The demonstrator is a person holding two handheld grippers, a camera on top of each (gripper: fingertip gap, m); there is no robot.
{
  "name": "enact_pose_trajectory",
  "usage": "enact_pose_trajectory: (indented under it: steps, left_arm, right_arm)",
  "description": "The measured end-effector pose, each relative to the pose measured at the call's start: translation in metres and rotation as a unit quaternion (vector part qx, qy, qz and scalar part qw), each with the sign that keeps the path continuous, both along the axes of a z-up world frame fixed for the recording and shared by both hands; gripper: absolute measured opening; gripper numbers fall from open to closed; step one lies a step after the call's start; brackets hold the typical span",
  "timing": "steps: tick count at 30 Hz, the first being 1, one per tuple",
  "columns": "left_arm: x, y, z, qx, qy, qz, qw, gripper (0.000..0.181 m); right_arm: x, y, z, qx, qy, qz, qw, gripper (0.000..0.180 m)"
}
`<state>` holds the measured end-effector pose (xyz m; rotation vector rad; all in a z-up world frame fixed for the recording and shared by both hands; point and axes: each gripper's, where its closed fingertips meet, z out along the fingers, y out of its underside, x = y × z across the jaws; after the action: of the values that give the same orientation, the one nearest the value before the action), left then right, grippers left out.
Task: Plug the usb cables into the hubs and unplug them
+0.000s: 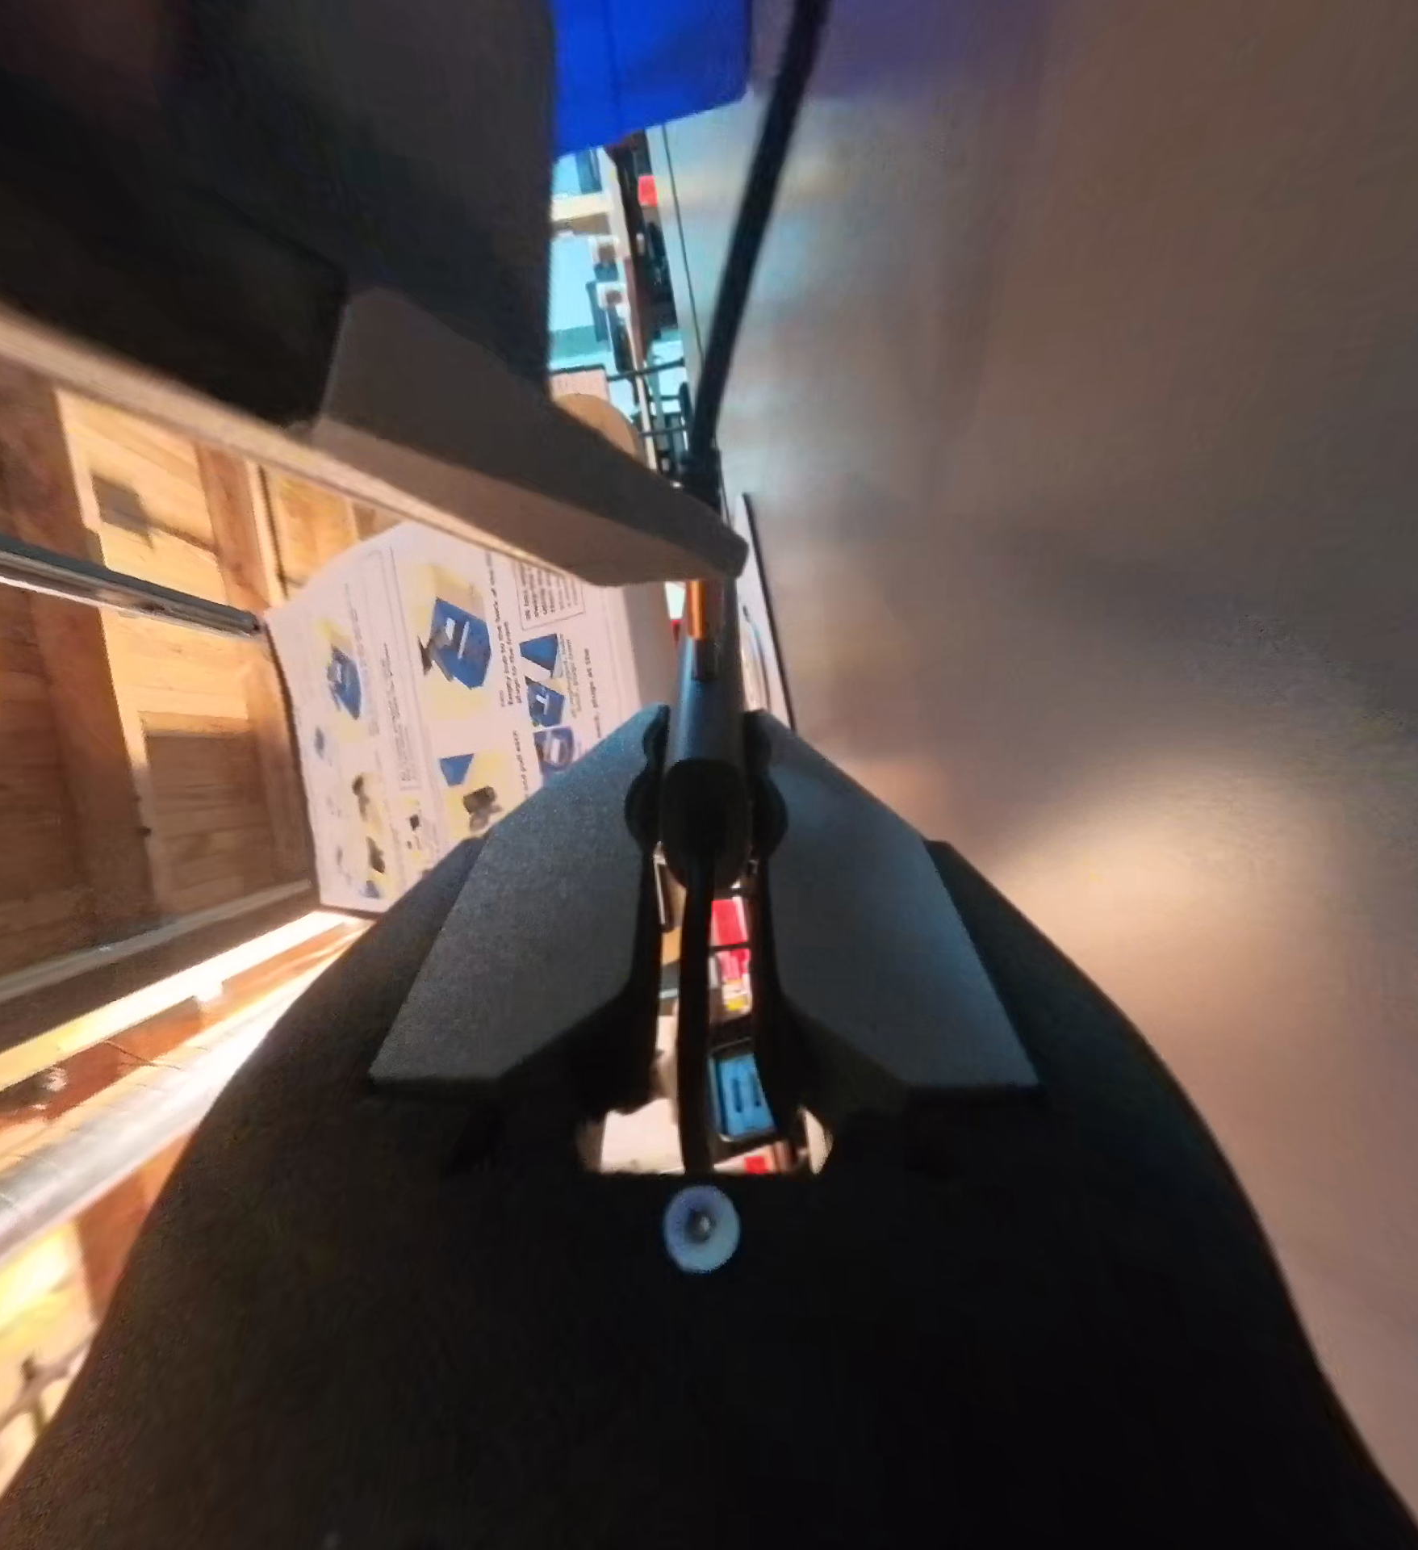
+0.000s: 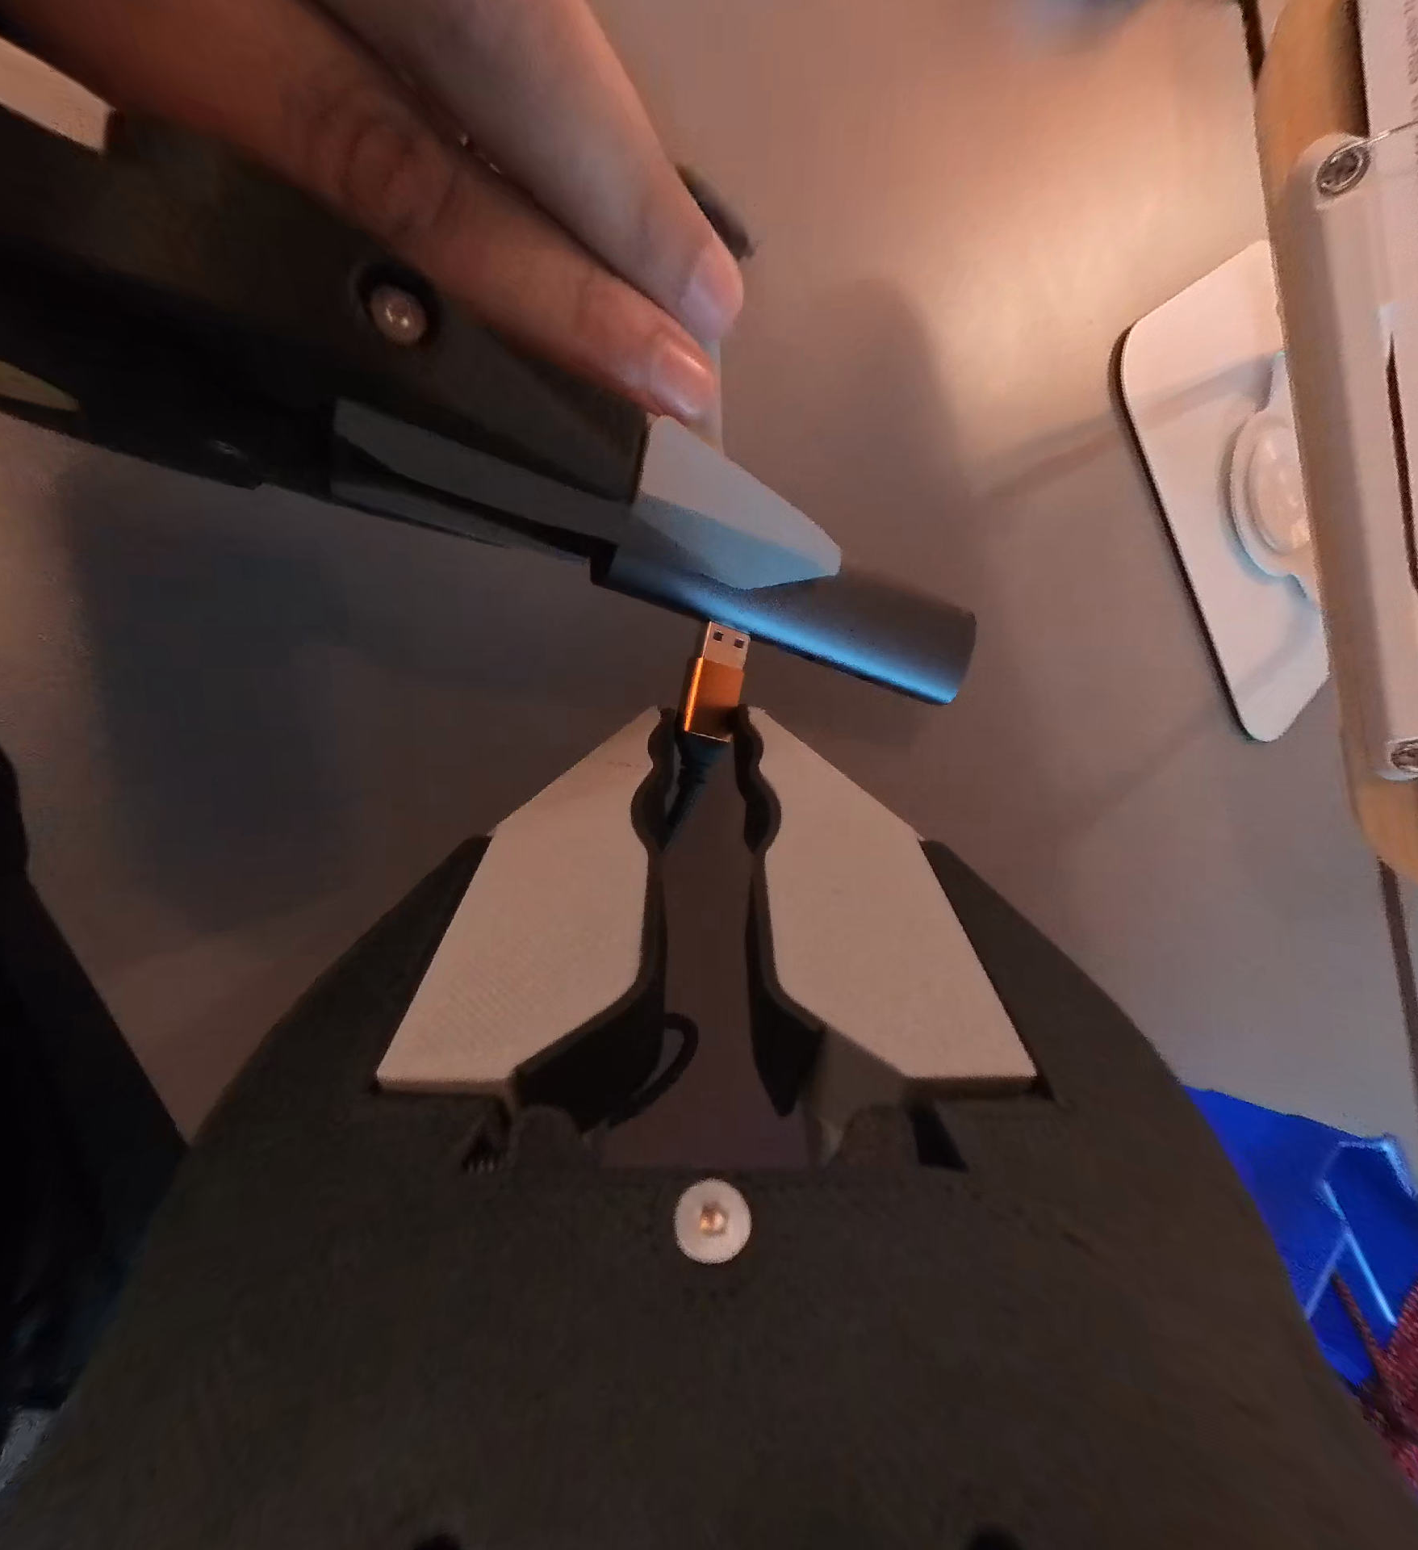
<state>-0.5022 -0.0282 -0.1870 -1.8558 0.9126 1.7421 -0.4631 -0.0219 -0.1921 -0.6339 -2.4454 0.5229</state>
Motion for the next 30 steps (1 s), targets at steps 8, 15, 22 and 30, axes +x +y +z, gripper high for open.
enact_pose_trajectory:
  steps: [8,15,22,30]
  left_arm:
    - [0.002,-0.003,0.012,0.038,-0.026,0.01,0.999,0.013]
    - [0.006,-0.003,0.009,0.027,-0.019,0.003,0.999,0.013]
    - [0.016,0.003,0.004,0.025,-0.05,-0.012,0.998,0.013]
    - [0.004,0.007,0.005,0.074,-0.131,0.002,0.989,0.013]
  right_arm:
    - [0.0,-0.003,0.011,-0.047,-0.004,0.002,0.999,0.012]
    - [0.004,-0.007,0.018,-0.06,-0.009,0.008,0.998,0.011]
    - [0.013,-0.033,0.025,-0.138,-0.026,0.056,0.988,0.0]
    - [-0.007,-0.009,0.042,-0.179,0.006,-0.001,0.984,0.0]
